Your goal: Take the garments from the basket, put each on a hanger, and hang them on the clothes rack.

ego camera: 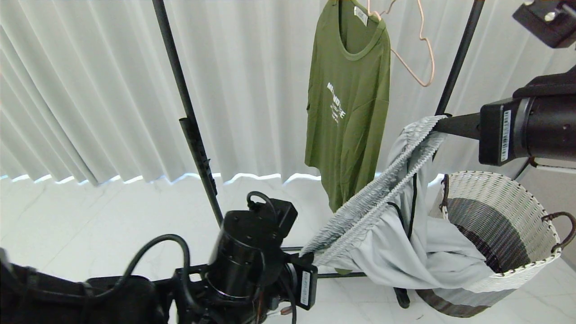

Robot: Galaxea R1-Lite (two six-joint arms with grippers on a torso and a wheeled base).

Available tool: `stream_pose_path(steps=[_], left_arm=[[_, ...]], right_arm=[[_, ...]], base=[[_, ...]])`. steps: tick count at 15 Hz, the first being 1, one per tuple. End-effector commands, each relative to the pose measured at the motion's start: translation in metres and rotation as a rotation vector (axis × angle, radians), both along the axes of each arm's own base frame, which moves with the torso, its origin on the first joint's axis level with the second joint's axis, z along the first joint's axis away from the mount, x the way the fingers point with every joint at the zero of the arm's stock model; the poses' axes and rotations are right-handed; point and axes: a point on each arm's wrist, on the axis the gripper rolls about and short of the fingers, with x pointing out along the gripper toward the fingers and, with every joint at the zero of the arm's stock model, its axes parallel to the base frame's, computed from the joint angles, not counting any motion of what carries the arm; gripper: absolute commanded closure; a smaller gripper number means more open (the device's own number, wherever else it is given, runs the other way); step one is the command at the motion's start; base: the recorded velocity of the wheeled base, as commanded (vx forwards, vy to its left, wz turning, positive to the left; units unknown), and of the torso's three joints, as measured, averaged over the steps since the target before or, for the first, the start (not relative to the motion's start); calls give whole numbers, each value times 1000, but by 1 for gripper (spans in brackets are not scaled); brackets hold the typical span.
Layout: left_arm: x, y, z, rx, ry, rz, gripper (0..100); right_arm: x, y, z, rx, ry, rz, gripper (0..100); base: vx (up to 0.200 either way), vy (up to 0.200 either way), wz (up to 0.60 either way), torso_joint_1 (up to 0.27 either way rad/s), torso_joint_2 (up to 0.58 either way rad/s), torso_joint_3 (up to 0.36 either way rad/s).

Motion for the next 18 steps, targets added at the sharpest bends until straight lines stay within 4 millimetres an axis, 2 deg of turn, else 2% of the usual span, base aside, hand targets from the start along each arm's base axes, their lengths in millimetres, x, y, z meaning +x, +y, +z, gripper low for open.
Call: stream_pose_path(steps=[1,4,7,10,12,15,18], left_arm=[[-11,39,53,-60,-78,56,100],[-25,72,109,-61,-87,109,100],[-39,87,161,-66,-118,111,100],[-38,92,191,-17,-209,90,100],[-36,91,197,42,-270,55,100],[-36,89,194,75,-281,31,100],[-45,79,187,109,-280,16,100]], right_arm=[[2,3,-4,-1,-4,3,100],[5,6,-4,37,-42,10,100],[3,5,-1,33,-84,11,100],[-6,-6,4,26,-97,13,100],[-12,-13,7,8,-99,13,100],[-16,-17,10,-3,-126,19,100],[-20,-22,12,-10,-144,22,100]], base=[[0,0,0,0,0,0],[0,0,0,0,0,0],[0,0,0,0,0,0],[0,0,0,0,0,0],[0,0,0,0,0,0],[0,0,0,0,0,0],[0,0,0,0,0,0]])
